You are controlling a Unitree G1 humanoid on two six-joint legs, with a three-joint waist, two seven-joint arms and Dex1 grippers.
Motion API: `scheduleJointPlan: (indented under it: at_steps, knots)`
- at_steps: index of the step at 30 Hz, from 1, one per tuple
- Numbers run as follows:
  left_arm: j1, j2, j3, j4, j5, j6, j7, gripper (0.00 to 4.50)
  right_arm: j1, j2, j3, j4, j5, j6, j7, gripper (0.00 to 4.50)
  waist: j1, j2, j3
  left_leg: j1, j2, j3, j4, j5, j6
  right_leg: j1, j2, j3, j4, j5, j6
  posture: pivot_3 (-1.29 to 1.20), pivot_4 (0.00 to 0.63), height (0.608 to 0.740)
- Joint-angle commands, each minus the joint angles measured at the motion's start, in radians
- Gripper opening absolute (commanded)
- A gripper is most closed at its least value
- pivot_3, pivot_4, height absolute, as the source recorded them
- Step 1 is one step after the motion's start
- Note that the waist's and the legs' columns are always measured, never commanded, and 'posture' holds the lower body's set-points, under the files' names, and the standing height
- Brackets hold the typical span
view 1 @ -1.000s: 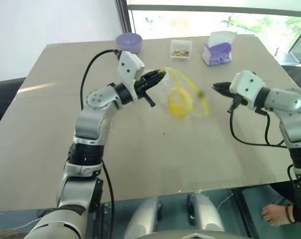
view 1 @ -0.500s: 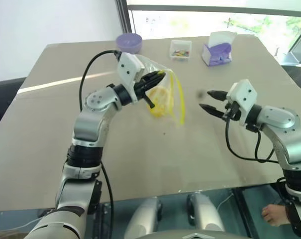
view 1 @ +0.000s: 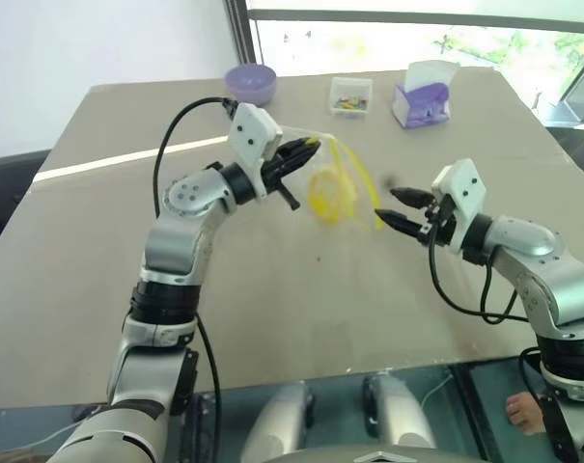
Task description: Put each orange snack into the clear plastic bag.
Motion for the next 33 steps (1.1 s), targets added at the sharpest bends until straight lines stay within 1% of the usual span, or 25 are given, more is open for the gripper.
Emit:
scheduleJointPlan:
  at_steps: [1,2,3,4,5,6,12,16,28,29,30,31,33]
  knots:
    - [-0.020,0.002,-0.003,-0.014,0.010,-0.021,0.011,0.00,-0.011,-0.002,-0.030,-0.026,0.025,-0.019,0.001,2.79,0.000,0.000,0.000,0.000,0.000,0.000,0.000,0.000,0.000,0.000,0.000,0.000,0.000,0.000,0.000,0.00,0.150,0.740]
    - [-0.017,0.003,-0.004,-0.017,0.011,-0.020,0.011,0.00,-0.002,0.001,-0.024,-0.030,0.026,-0.016,0.000,2.88,0.000,0.000,0.000,0.000,0.000,0.000,0.000,0.000,0.000,0.000,0.000,0.000,0.000,0.000,0.000,0.00,0.150,0.740]
    - [-0.014,0.003,-0.004,-0.020,0.012,-0.019,0.011,0.00,0.007,0.003,-0.018,-0.033,0.027,-0.015,0.001,3.38,0.000,0.000,0.000,0.000,0.000,0.000,0.000,0.000,0.000,0.000,0.000,0.000,0.000,0.000,0.000,0.00,0.150,0.740]
    - [-0.012,0.003,-0.005,-0.023,0.013,-0.018,0.011,0.00,0.012,0.004,-0.014,-0.035,0.028,-0.014,0.001,3.64,0.000,0.000,0.000,0.000,0.000,0.000,0.000,0.000,0.000,0.000,0.000,0.000,0.000,0.000,0.000,0.00,0.150,0.740]
    - [-0.009,0.002,-0.007,-0.026,0.014,-0.018,0.012,0.00,0.017,0.011,-0.011,-0.033,0.031,-0.013,-0.004,4.12,0.000,0.000,0.000,0.000,0.000,0.000,0.000,0.000,0.000,0.000,0.000,0.000,0.000,0.000,0.000,0.00,0.150,0.740]
    - [-0.007,0.000,-0.008,-0.028,0.016,-0.017,0.012,0.00,0.020,0.018,-0.009,-0.031,0.033,-0.013,-0.009,4.43,0.000,0.000,0.000,0.000,0.000,0.000,0.000,0.000,0.000,0.000,0.000,0.000,0.000,0.000,0.000,0.00,0.150,0.740]
    - [-0.009,-0.009,-0.019,-0.028,0.016,-0.019,0.014,0.00,0.038,0.049,0.020,0.011,0.045,-0.004,0.008,4.47,0.000,0.000,0.000,0.000,0.000,0.000,0.000,0.000,0.000,0.000,0.000,0.000,0.000,0.000,0.000,0.00,0.150,0.740]
    - [-0.008,-0.011,-0.022,-0.027,0.016,-0.020,0.015,0.00,0.020,0.066,0.034,0.025,0.061,0.015,0.010,4.47,-0.001,0.000,0.000,0.000,0.000,0.000,0.000,0.000,0.000,0.000,0.000,0.000,0.000,0.000,0.000,0.00,0.150,0.740]
    - [0.002,-0.010,-0.019,-0.041,0.014,-0.014,0.022,0.00,0.003,0.143,0.076,0.010,0.074,0.083,-0.053,4.47,-0.001,0.000,0.000,0.000,0.000,0.000,0.000,0.000,0.000,0.000,0.000,0.000,0.000,0.000,0.000,0.00,0.150,0.740]
    - [0.003,-0.011,-0.019,-0.043,0.014,-0.013,0.023,0.00,0.002,0.147,0.078,0.014,0.073,0.087,-0.058,4.08,-0.001,0.000,0.000,0.000,0.000,0.000,0.000,0.000,0.000,0.000,0.000,0.000,0.000,0.000,0.000,0.00,0.150,0.740]
    - [0.004,-0.011,-0.019,-0.045,0.014,-0.012,0.025,0.00,0.002,0.150,0.079,0.017,0.071,0.089,-0.062,3.97,-0.001,0.000,0.000,0.000,0.000,0.000,0.000,0.000,0.000,0.000,0.000,0.000,0.000,0.000,0.000,0.00,0.150,0.740]
    - [0.006,-0.011,-0.019,-0.047,0.014,-0.011,0.026,0.00,0.000,0.156,0.077,0.021,0.068,0.088,-0.070,3.65,-0.001,0.000,0.000,0.000,0.000,0.000,0.000,0.000,0.000,0.000,0.000,0.000,0.000,0.000,0.000,0.00,0.150,0.740]
    - [0.007,-0.010,-0.019,-0.046,0.014,-0.012,0.026,0.00,-0.005,0.164,0.073,0.027,0.067,0.090,-0.082,2.74,-0.001,0.000,0.000,0.000,0.000,0.000,0.000,0.000,0.000,0.000,0.000,0.000,0.000,0.000,0.000,0.00,0.150,0.740]
